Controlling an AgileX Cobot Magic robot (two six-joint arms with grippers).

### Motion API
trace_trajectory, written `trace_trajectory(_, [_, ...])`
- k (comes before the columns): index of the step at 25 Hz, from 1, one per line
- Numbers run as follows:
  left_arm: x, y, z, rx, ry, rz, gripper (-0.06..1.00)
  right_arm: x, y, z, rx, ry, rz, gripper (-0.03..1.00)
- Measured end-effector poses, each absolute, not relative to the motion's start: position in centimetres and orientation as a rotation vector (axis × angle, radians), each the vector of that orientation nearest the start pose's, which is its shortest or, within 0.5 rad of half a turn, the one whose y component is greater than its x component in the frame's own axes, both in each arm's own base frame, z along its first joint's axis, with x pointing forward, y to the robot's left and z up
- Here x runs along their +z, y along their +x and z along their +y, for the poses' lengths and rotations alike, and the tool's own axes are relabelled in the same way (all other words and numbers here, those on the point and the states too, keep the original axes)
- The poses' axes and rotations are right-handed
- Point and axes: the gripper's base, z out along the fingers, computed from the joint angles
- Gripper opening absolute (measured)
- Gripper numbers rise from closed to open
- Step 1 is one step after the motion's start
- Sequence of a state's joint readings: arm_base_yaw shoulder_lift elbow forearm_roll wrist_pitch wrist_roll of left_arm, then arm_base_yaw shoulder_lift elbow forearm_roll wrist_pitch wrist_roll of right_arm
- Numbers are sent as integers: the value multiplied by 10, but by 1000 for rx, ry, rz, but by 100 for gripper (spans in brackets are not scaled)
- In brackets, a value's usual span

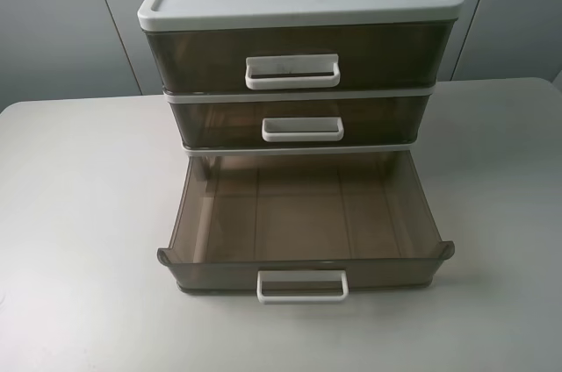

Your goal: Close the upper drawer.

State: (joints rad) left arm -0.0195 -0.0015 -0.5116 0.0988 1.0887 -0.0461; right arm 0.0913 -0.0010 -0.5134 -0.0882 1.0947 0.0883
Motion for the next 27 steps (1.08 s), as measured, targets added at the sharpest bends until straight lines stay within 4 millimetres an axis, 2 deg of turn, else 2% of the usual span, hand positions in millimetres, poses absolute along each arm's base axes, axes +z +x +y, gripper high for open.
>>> trace_trajectory(27, [279, -8, 8, 79, -32, 2056, 74, 278, -8, -8, 4, 2, 2061, 70])
